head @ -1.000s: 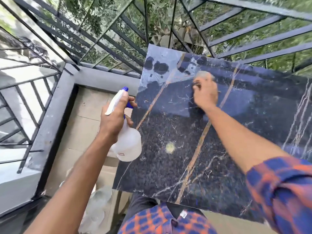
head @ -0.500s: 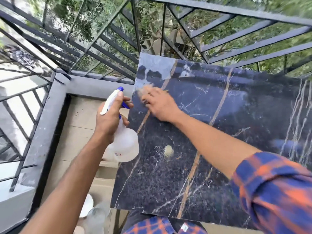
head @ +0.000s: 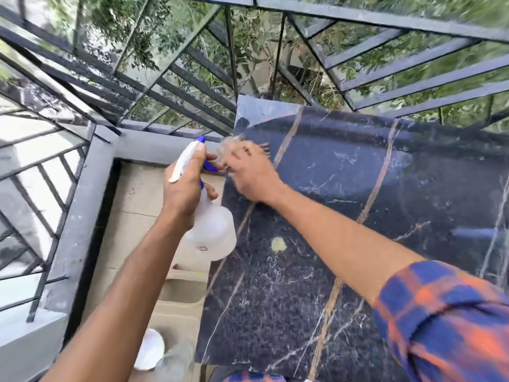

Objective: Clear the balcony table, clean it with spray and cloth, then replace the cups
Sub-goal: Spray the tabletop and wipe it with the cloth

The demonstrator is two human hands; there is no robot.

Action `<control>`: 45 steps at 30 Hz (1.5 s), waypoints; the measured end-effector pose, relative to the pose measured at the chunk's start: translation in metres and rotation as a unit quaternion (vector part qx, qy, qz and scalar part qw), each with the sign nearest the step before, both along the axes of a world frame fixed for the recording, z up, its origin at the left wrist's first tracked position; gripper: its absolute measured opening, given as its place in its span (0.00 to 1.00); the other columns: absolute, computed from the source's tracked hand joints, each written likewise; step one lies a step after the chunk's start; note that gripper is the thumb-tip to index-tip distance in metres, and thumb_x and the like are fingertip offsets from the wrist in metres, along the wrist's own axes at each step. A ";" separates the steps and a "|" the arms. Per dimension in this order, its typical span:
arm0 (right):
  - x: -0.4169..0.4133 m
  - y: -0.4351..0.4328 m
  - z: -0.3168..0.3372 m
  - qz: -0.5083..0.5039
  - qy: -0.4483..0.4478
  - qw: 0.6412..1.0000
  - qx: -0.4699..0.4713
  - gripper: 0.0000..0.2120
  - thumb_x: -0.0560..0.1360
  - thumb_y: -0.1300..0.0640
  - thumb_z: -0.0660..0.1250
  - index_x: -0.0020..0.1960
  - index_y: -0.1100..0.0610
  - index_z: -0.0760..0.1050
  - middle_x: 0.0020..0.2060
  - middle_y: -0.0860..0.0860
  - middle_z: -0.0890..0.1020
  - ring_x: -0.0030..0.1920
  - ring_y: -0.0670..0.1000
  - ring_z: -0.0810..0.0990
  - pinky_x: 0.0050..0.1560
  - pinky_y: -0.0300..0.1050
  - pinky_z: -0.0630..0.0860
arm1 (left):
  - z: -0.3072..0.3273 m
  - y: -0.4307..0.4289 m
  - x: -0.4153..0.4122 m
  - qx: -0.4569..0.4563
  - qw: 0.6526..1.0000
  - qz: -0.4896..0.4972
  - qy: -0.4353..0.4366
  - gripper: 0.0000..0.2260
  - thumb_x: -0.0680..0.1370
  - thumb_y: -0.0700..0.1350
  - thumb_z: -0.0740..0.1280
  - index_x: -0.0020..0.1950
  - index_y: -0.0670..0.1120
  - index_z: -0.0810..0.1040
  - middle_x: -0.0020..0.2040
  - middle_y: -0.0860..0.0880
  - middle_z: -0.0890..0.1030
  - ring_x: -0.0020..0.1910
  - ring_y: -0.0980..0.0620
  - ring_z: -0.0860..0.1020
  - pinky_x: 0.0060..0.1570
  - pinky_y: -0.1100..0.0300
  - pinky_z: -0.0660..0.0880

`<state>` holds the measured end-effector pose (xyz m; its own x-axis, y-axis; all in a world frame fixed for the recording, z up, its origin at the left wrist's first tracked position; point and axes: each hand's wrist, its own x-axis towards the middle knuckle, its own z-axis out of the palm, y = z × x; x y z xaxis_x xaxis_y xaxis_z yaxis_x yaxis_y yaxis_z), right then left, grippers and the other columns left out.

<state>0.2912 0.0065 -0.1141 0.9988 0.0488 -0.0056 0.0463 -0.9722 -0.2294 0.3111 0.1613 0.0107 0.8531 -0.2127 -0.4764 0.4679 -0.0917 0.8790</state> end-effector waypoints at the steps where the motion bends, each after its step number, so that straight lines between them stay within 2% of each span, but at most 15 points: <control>1: -0.003 0.011 -0.002 0.065 -0.004 0.998 0.020 0.19 0.76 0.56 0.64 0.66 0.56 0.75 0.71 0.58 0.74 0.64 0.64 0.74 0.66 0.61 0.71 | -0.001 0.001 0.003 -0.005 1.000 0.004 -0.003 0.14 0.82 0.55 0.64 0.45 0.47 0.82 0.43 0.43 0.84 0.26 0.46 0.72 0.26 0.59 0.70; 4: -0.002 -0.007 -0.007 0.119 -0.030 0.992 0.026 0.14 0.80 0.55 0.62 0.65 0.51 0.71 0.72 0.55 0.72 0.68 0.62 0.73 0.70 0.60 0.68 | -0.003 0.003 0.011 -0.009 1.000 0.004 -0.009 0.15 0.79 0.58 0.65 0.45 0.48 0.82 0.43 0.44 0.84 0.26 0.46 0.72 0.27 0.59 0.70; 7: 0.008 -0.073 -0.001 -0.043 -0.042 0.998 0.003 0.16 0.81 0.56 0.57 0.68 0.51 0.71 0.70 0.55 0.74 0.67 0.61 0.72 0.71 0.56 0.67 | -0.006 0.006 0.017 -0.005 1.000 0.005 -0.006 0.15 0.80 0.57 0.64 0.45 0.48 0.82 0.44 0.43 0.84 0.23 0.47 0.70 0.28 0.58 0.69; 10: 0.007 -0.159 0.007 -0.272 -0.009 0.962 0.001 0.17 0.82 0.54 0.58 0.71 0.54 0.69 0.73 0.56 0.68 0.68 0.61 0.69 0.70 0.58 0.67 | -0.007 0.008 0.020 -0.010 1.000 0.000 -0.004 0.15 0.79 0.58 0.65 0.45 0.49 0.83 0.45 0.43 0.84 0.24 0.47 0.70 0.29 0.58 0.69; 13: 0.017 -0.170 0.008 -0.346 0.015 0.938 0.001 0.23 0.82 0.51 0.60 0.74 0.57 0.67 0.74 0.59 0.68 0.71 0.64 0.67 0.73 0.59 0.64 | -0.007 0.011 0.024 -0.014 1.000 -0.005 -0.008 0.15 0.80 0.58 0.64 0.45 0.49 0.83 0.45 0.42 0.84 0.24 0.47 0.70 0.29 0.57 0.70; 15: 0.029 -0.129 0.014 -0.320 0.000 0.947 0.015 0.22 0.81 0.53 0.61 0.74 0.55 0.67 0.74 0.56 0.69 0.70 0.62 0.68 0.73 0.57 0.65 | -0.006 0.011 0.027 -0.021 1.000 -0.007 -0.009 0.15 0.79 0.59 0.65 0.44 0.50 0.83 0.45 0.42 0.84 0.24 0.47 0.70 0.28 0.57 0.70; 18: 0.038 -0.049 0.017 -0.091 -0.010 0.996 0.020 0.21 0.80 0.57 0.62 0.73 0.53 0.70 0.73 0.55 0.72 0.68 0.60 0.70 0.71 0.55 0.67 | -0.007 0.010 0.030 -0.021 1.000 -0.006 -0.014 0.16 0.78 0.59 0.65 0.44 0.49 0.83 0.45 0.41 0.84 0.25 0.46 0.69 0.29 0.57 0.69; 20: 0.034 -0.014 0.005 0.049 -0.011 0.999 0.018 0.23 0.78 0.58 0.62 0.73 0.54 0.71 0.73 0.56 0.72 0.67 0.61 0.73 0.69 0.57 0.69 | -0.007 0.009 0.033 -0.018 1.000 -0.002 -0.017 0.16 0.78 0.59 0.65 0.44 0.49 0.83 0.45 0.41 0.84 0.26 0.45 0.70 0.29 0.56 0.70; 22: 0.035 -0.020 -0.004 0.088 0.003 0.996 0.005 0.22 0.78 0.55 0.60 0.72 0.52 0.70 0.74 0.55 0.72 0.68 0.62 0.73 0.69 0.58 0.69 | -0.007 0.007 0.036 -0.019 1.000 -0.005 -0.017 0.16 0.79 0.59 0.65 0.45 0.49 0.83 0.45 0.42 0.84 0.26 0.45 0.71 0.28 0.56 0.70; 25: 0.053 -0.066 0.004 -0.003 -0.018 1.000 -0.016 0.23 0.80 0.50 0.55 0.74 0.52 0.69 0.76 0.55 0.69 0.72 0.61 0.70 0.74 0.56 0.64 | -0.009 0.004 0.039 -0.011 1.000 -0.013 -0.011 0.15 0.82 0.57 0.64 0.47 0.47 0.82 0.46 0.41 0.84 0.25 0.46 0.70 0.28 0.57 0.70; 29: 0.075 -0.114 0.021 -0.176 -0.001 0.984 0.014 0.24 0.82 0.55 0.60 0.77 0.58 0.65 0.76 0.56 0.67 0.67 0.64 0.70 0.72 0.54 0.61 | -0.010 0.000 0.044 -0.010 1.000 -0.003 -0.011 0.15 0.82 0.56 0.64 0.47 0.47 0.83 0.45 0.42 0.84 0.26 0.46 0.71 0.28 0.57 0.70; 31: 0.084 -0.096 0.025 -0.164 0.001 0.986 0.037 0.24 0.82 0.56 0.61 0.77 0.55 0.64 0.76 0.54 0.66 0.68 0.62 0.69 0.73 0.55 0.63 | -0.008 -0.002 0.046 -0.007 1.000 0.004 -0.014 0.14 0.83 0.54 0.64 0.46 0.47 0.82 0.44 0.44 0.84 0.30 0.46 0.74 0.27 0.58 0.70; 37: 0.073 -0.039 0.002 0.077 -0.041 0.996 0.024 0.22 0.80 0.56 0.59 0.73 0.56 0.72 0.71 0.54 0.74 0.69 0.57 0.72 0.70 0.53 0.68 | -0.007 -0.006 0.060 -0.014 0.999 0.012 -0.034 0.12 0.83 0.51 0.63 0.45 0.48 0.81 0.38 0.52 0.84 0.42 0.45 0.78 0.25 0.58 0.70; 42: 0.116 -0.065 0.003 -0.029 -0.027 0.999 0.007 0.23 0.77 0.53 0.57 0.72 0.52 0.70 0.73 0.52 0.71 0.66 0.59 0.73 0.69 0.54 0.68 | -0.012 -0.003 0.070 -0.011 0.999 0.009 -0.031 0.13 0.83 0.53 0.64 0.46 0.47 0.81 0.44 0.45 0.85 0.37 0.43 0.74 0.26 0.58 0.71; 45: 0.139 -0.065 0.010 -0.074 0.022 0.997 0.021 0.22 0.79 0.54 0.59 0.73 0.53 0.69 0.72 0.53 0.71 0.65 0.62 0.71 0.67 0.56 0.69 | -0.012 -0.002 0.071 0.005 0.999 -0.010 -0.034 0.16 0.83 0.54 0.63 0.49 0.43 0.81 0.47 0.39 0.84 0.27 0.48 0.72 0.27 0.58 0.72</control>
<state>0.4303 -0.0584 -0.1044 0.9939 -0.0972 -0.0515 -0.1075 -0.9570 -0.2693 0.3823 0.1590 -0.0012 0.8793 -0.2251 -0.4197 0.4055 -0.1083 0.9076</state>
